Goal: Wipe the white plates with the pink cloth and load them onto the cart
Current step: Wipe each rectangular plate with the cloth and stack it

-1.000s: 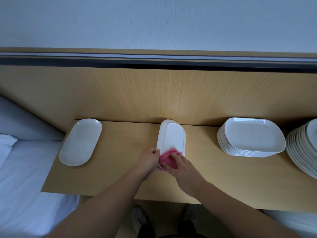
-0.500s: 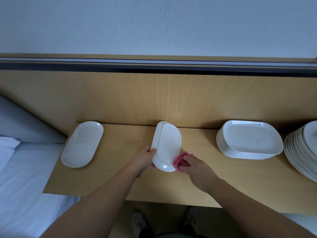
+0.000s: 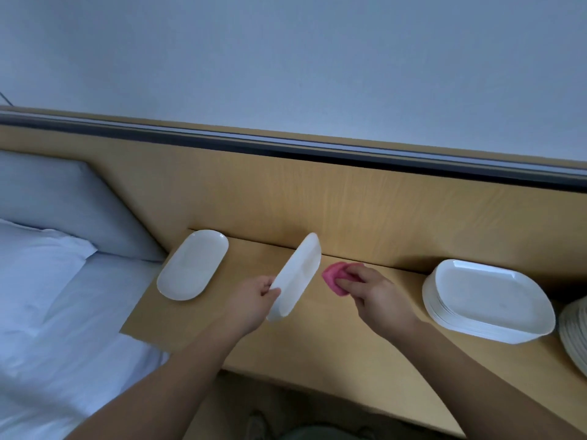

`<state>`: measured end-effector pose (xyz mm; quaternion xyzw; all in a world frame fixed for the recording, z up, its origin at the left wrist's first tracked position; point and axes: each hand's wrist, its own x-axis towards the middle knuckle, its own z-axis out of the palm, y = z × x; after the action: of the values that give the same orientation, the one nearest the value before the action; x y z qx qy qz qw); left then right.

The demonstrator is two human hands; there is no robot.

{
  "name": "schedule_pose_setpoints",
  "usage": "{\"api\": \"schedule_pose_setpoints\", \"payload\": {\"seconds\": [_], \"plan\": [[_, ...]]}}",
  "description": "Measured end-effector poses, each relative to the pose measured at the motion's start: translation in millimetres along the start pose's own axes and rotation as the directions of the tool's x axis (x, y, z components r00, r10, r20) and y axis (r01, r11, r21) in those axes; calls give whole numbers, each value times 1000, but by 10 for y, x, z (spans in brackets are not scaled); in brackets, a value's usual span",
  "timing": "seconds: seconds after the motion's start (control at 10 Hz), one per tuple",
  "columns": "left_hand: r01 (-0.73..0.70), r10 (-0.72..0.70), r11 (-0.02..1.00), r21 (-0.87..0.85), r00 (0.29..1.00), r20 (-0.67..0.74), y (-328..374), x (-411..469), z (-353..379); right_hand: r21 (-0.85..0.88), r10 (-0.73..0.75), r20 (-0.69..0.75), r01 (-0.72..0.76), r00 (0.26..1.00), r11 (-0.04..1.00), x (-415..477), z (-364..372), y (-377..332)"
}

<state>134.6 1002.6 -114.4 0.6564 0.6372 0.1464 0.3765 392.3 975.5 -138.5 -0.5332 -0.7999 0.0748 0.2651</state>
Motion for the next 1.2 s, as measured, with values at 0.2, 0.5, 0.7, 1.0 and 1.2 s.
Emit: {"api": "schedule_pose_setpoints", "payload": {"seconds": [0.2,0.5,0.7,1.0,1.2], "plan": [[-10,52,981,196,976,-210,-348,-189,-327,22,-121,-10,122,993,992,266,72,-254],[86,74,895,438,939,-336,-854,-310,-749,25,-215,19,214,976,976,640,252,-684],[117,12,845,521,971,-238,-1138,-148,-914,-11,-190,46,190,981,982,760,381,-892],[138,-65,850,508,985,-158,-1517,237,-991,-69,-103,56,106,993,992,827,647,-1141],[-107,110,820,563,993,28,-1758,407,-970,-108,-46,103,57,994,993,834,825,-1244]]}}
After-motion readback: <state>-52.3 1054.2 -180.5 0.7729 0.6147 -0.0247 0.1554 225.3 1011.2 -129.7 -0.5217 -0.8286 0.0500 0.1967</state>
